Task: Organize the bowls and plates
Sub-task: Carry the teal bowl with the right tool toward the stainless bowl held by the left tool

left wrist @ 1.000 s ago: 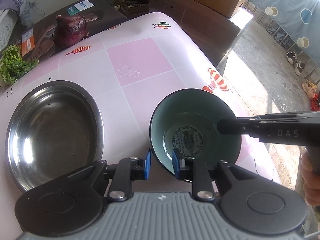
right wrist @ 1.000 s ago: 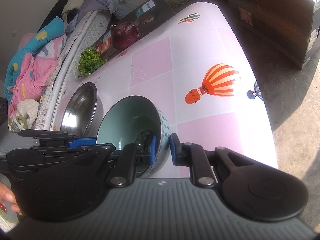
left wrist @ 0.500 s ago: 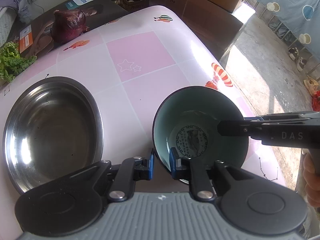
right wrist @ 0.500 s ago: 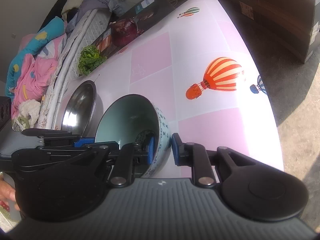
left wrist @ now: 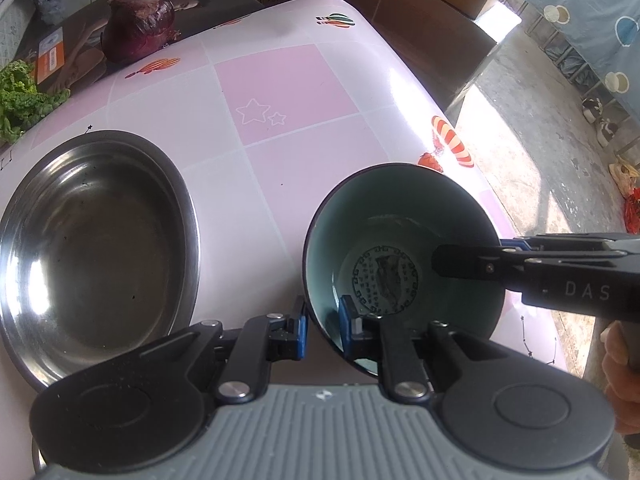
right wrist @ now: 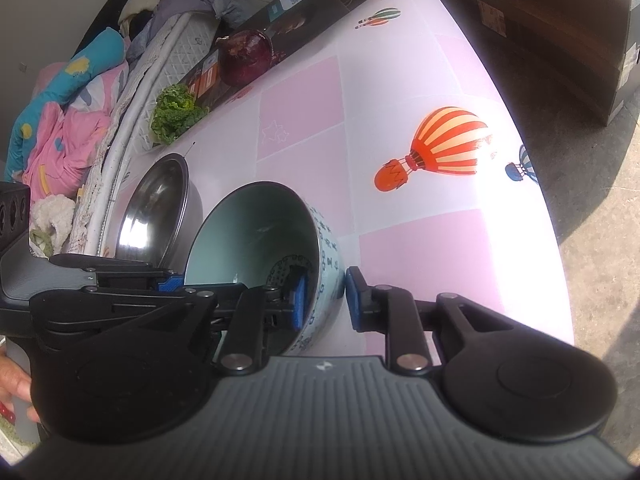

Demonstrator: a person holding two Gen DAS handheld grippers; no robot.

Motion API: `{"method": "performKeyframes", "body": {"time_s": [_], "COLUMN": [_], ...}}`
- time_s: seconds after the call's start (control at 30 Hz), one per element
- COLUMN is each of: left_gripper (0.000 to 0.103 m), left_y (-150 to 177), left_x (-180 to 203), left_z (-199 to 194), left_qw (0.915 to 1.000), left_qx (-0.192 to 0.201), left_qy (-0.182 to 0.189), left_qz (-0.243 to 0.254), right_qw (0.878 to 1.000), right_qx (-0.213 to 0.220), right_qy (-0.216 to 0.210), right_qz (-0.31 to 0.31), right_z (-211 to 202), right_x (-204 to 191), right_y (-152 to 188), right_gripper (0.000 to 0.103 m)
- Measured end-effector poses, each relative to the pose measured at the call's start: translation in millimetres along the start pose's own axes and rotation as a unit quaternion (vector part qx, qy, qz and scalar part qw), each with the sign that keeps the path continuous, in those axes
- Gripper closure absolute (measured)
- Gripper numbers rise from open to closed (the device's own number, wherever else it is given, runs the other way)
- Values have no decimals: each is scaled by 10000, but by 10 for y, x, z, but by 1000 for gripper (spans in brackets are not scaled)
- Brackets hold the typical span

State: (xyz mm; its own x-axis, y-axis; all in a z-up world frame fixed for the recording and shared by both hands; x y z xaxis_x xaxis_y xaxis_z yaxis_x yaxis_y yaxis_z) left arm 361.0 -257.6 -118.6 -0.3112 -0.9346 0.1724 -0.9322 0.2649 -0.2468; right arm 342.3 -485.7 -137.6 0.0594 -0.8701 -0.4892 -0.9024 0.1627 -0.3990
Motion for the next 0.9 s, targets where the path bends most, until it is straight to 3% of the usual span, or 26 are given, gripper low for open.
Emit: {"method": "performKeyframes", "body": {"time_s": [0.9], "left_gripper": [86], "left_y": [-7], "left_x": [-87], "left_z": [-79], "left_qw": [9996], "left_qx": [48], "left_qy": [78], "left_qz": [-261], "right_qw": [9999], "right_qx": [50], "right_qy": [57], "right_qz": [-103], "right_z": [-62], "right_x": [-97], "right_y": [-48], "right_gripper": [83]}}
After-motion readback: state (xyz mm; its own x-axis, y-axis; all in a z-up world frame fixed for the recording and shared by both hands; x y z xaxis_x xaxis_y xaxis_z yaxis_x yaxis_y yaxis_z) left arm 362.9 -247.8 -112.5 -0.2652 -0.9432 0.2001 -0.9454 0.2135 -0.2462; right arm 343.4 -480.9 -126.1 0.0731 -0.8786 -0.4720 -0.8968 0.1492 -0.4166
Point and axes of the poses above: each gripper's, at about its wrist camera, not at the fingertips, and z roughly the way its jaws point, x to its right, y to its underside, the point moved 4 cm from there along z, roughly the way its jaws point, and after that the axes turned 6 degrees about -z, right-handed, at the moved point
